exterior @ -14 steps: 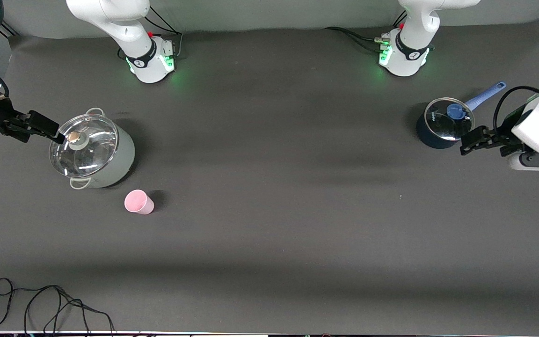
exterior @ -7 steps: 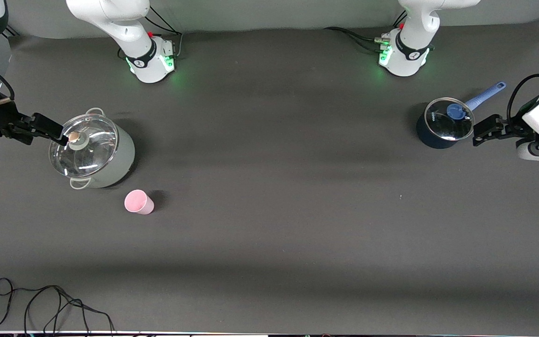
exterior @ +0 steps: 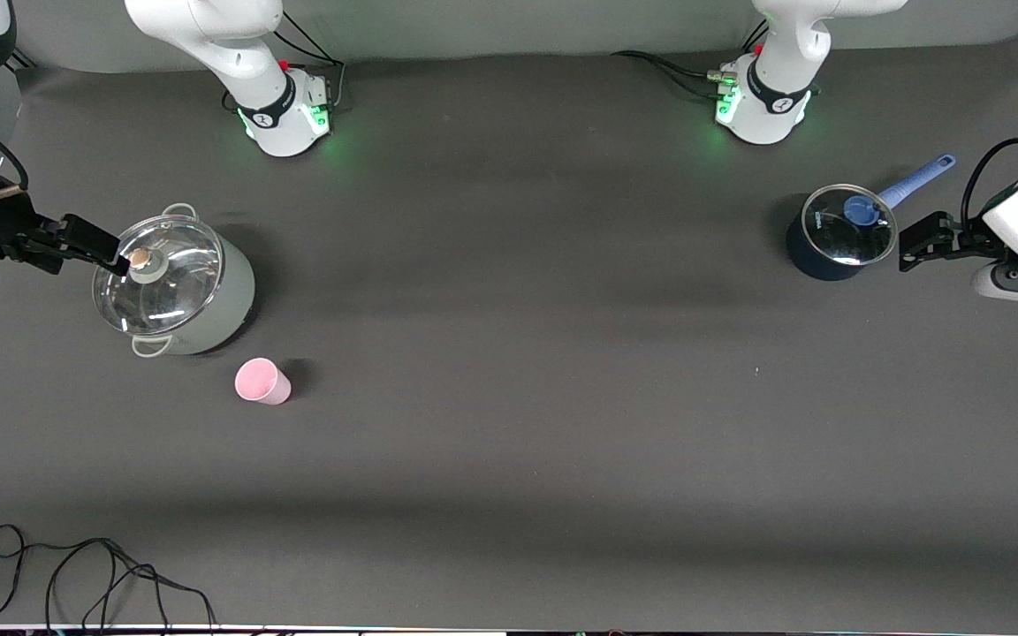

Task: Transfer pink cup from left to right arm

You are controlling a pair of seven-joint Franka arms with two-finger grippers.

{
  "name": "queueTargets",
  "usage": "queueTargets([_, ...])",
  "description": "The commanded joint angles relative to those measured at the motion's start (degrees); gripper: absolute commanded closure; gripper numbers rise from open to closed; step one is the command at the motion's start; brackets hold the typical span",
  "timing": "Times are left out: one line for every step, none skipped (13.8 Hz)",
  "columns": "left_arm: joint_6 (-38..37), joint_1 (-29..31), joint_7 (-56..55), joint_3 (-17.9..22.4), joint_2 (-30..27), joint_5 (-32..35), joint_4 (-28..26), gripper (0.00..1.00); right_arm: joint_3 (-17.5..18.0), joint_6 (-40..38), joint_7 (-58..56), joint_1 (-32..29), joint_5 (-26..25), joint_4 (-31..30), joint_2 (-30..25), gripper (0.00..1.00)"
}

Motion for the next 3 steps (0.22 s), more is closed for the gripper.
queueTargets([-0.9,-1.1,0.5,0.8,-0.4,1.1,0.3,0.00,0.1,-1.4,-0.6,0.4,-1.2,1.9,1.0,0.00])
queueTargets([-1.0,-1.2,0.4,0.7,-0.4,1.1,0.4,0.00,0.0,-1.4,-0.5,0.2,-1.2,1.9,0.9,0.00])
queueTargets([-1.0,-1.3,-0.4,0.6,-0.3,1.0,0.6,0.00,0.0,-1.4,-0.6,0.2,-1.2,2.0,1.0,0.00])
